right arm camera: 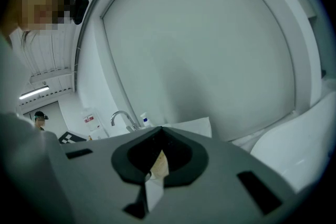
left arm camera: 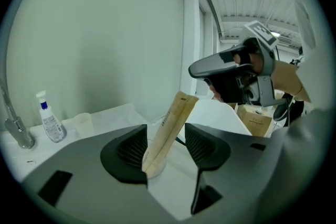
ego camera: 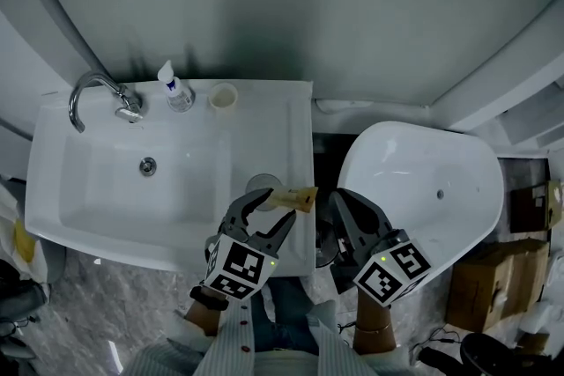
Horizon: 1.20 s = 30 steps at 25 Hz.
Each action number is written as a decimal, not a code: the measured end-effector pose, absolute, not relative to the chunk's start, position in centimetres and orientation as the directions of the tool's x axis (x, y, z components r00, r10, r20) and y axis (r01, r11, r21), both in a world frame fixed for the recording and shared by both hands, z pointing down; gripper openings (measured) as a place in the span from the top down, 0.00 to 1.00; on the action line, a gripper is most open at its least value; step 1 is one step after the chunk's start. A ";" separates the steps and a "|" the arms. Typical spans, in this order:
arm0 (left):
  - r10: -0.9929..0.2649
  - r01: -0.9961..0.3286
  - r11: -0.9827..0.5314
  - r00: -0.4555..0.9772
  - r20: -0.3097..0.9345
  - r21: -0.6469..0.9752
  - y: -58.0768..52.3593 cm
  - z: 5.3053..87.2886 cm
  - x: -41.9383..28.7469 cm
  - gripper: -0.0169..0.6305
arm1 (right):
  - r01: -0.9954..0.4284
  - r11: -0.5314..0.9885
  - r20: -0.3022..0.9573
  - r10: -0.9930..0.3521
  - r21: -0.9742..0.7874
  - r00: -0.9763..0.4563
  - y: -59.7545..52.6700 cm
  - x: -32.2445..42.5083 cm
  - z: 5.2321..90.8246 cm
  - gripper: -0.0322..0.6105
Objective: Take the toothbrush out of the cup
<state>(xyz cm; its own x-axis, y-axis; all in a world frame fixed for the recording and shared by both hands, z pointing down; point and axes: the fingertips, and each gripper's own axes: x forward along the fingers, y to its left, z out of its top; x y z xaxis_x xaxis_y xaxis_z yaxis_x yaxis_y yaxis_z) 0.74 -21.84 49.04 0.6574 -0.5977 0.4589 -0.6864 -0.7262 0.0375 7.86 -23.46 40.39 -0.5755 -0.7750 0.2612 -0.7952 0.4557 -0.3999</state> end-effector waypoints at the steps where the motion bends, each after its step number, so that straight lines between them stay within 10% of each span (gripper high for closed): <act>1: -0.594 -0.682 -0.731 0.653 0.471 0.024 -21.9 49.3 0.8 0.63 | -0.797 0.451 0.263 -0.777 -0.402 -0.572 -23.5 8.0 40.5 0.93; 30: -0.581 -0.658 -0.747 0.573 0.578 -0.098 -24.0 52.6 2.4 0.65 | -0.806 0.390 0.303 -0.781 -0.445 -0.546 -23.2 10.8 42.6 0.93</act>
<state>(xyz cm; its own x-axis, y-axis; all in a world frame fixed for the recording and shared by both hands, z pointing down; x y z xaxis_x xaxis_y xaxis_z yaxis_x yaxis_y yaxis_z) 2.36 -23.97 52.59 0.5731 -0.5809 0.5780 -0.6578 -0.7468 -0.0982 10.78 -23.16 42.58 -0.5456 -0.7814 0.3028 -0.8059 0.3902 -0.4452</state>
